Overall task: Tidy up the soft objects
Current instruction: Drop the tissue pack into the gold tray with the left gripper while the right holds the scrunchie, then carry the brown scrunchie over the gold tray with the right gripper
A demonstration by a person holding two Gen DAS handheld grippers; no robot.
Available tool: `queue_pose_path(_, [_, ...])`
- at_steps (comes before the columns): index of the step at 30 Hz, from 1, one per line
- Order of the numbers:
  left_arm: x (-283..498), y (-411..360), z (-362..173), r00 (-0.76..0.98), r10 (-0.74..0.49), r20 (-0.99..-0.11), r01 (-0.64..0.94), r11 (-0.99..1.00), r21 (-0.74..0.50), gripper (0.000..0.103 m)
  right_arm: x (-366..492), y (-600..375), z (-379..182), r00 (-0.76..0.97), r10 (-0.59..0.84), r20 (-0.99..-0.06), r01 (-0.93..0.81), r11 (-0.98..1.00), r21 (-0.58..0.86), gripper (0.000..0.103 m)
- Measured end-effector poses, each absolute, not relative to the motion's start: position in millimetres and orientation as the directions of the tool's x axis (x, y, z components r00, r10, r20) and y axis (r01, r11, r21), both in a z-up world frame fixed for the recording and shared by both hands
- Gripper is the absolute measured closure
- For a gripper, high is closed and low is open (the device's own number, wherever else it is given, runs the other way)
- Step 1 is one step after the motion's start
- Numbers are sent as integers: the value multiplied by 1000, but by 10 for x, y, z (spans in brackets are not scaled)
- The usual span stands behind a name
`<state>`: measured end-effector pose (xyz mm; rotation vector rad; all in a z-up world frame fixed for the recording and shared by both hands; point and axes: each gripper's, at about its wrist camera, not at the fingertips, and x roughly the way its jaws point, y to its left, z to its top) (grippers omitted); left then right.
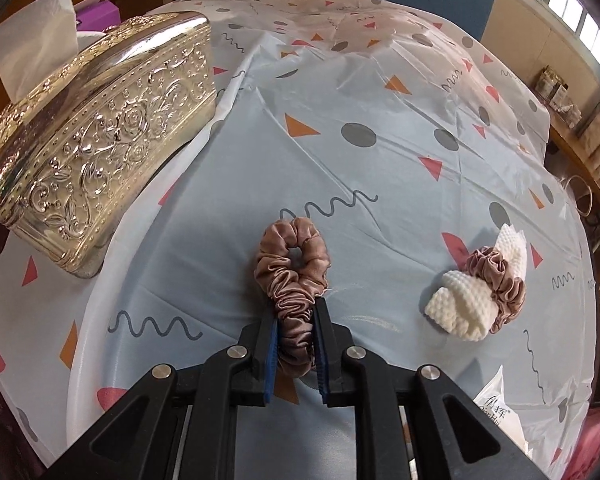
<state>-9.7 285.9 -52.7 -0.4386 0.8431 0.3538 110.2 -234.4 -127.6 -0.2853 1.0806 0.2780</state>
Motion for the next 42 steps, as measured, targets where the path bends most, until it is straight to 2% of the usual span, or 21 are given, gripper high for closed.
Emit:
queue_pose_path(5, [54,2856,-665,580,116,-806,-449,871,-197,50,1081,-2328,-1283,452,72,-889,-352,930,-104,88])
queue_pose_path(15, [761,3079,-671,565,167,-808,-447,885,-129,49,1071,-2295,-1284,468,53,-882,-344,930,-127,88])
queue_pose_path(17, [849,3120,-738,541,165,-825,-455,882,-123,38,1065,-2299,-1278,468,51,-882,-343,931,-128,88])
queue_pose_path(19, [869,3132,-759,540,171,-824,-465,877,-123,32,1064,-2303,-1272,468,51,-882,-340,932,-127,88])
queue_pose_path(28, [519,2894,-686,584,207,-785,-462,880,-112,27,1083,-2310,-1270,469,48,-882,-343,930,-132,88])
queue_pose_path(31, [365,2780,-643,604,227,-764,-462,881,-104,22,1092,-2307,-1269,470,46,-881,-346,929,-136,88])
queue_pose_path(34, [233,2683,-608,620,230,-750,-462,880,-112,13,1087,-2300,-1268,471,44,-881,-346,928,-139,88])
queue_pose_path(42, [17,2465,-558,641,217,-737,-425,899,-105,13,1075,-2294,-1259,473,38,-880,-345,927,-145,88])
